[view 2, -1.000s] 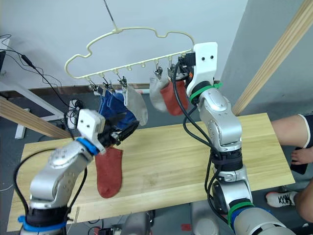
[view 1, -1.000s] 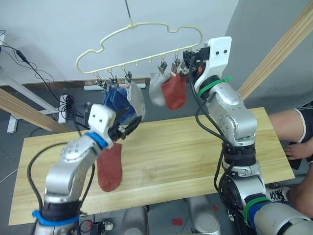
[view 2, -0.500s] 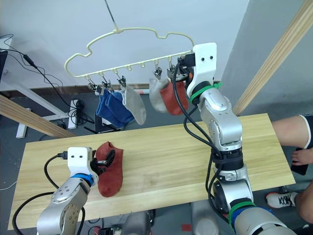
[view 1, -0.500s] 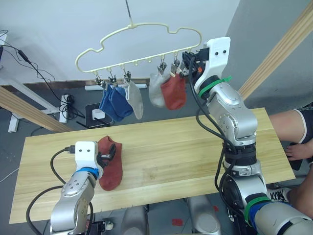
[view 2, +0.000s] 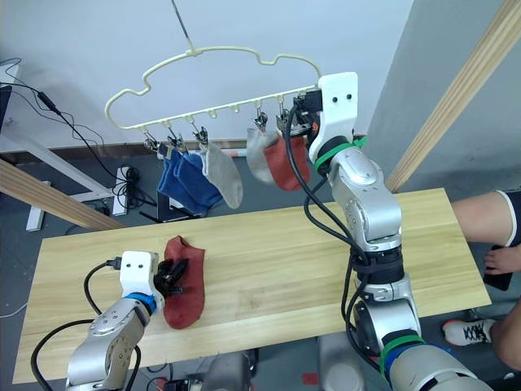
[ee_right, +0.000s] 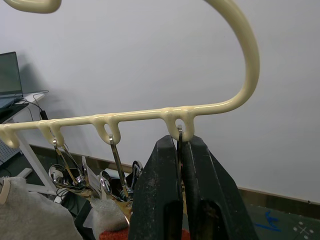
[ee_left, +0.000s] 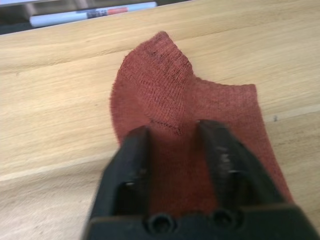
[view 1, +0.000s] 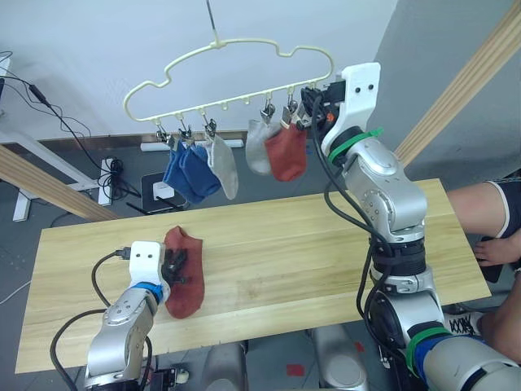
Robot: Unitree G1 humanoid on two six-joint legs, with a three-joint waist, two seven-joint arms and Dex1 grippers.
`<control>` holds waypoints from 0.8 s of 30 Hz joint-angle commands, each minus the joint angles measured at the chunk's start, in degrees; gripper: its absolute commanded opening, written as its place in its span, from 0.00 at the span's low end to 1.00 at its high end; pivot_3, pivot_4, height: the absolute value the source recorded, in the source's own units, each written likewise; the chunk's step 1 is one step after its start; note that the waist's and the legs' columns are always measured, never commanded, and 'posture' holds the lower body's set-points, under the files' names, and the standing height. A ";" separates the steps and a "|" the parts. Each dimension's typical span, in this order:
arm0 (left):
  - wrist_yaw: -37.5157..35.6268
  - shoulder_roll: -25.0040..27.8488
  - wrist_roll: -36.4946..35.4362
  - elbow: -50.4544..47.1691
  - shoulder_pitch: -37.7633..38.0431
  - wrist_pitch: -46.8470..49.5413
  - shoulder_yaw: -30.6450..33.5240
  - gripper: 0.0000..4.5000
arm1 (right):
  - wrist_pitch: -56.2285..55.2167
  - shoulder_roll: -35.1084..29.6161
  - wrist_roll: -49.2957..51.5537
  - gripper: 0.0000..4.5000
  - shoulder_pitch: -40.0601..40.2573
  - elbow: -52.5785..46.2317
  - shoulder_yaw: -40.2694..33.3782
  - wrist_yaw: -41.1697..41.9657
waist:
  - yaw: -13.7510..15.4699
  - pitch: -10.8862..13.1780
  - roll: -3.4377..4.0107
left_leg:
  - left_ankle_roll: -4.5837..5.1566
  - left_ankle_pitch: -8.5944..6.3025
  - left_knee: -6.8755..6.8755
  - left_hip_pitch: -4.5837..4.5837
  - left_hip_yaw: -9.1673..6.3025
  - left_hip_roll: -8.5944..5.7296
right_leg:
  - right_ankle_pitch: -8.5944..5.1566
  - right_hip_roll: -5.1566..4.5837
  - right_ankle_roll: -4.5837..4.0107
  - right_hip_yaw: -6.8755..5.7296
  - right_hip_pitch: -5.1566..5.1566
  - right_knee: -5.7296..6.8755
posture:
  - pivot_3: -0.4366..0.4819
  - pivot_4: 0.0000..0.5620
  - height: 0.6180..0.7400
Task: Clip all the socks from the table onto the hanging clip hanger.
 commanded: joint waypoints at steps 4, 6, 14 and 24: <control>-2.47 1.07 0.71 1.38 1.71 -1.74 -0.57 0.01 | -0.20 0.47 1.20 0.00 -0.17 -3.66 0.21 0.05 | 0.00 0.00 0.00 | 0.00 0.00 0.00 0.00 0.00 0.00 | 0.00 0.00 0.00 0.00 0.00 -0.01 | 0.30 0.66 1.00; -4.65 1.85 0.90 1.12 1.34 -3.56 -1.68 0.01 | -0.12 0.52 1.17 0.00 -0.07 -3.78 0.22 0.00 | 0.00 0.00 0.00 | 0.00 0.00 0.00 0.00 0.00 0.00 | 0.00 0.00 0.00 0.00 0.00 -0.01 | 0.30 0.66 1.00; -20.22 4.61 0.64 -6.34 -10.42 -9.41 -16.42 0.01 | 0.14 0.22 1.05 0.00 -0.30 -3.82 -0.06 -0.04 | 0.18 0.00 0.00 | -0.04 0.02 0.02 -0.05 0.01 -0.01 | 0.03 0.00 0.01 -0.01 0.02 -0.04 | 0.29 0.66 1.00; -12.00 -9.33 7.45 8.86 -33.44 -18.32 -22.12 0.01 | 0.31 -0.15 1.04 0.00 -1.00 -3.66 -0.19 -0.13 | -0.87 0.00 -0.02 | -0.18 0.11 0.07 -0.04 0.13 0.02 | 0.04 0.00 0.02 0.00 0.03 -0.04 | 0.27 0.67 1.00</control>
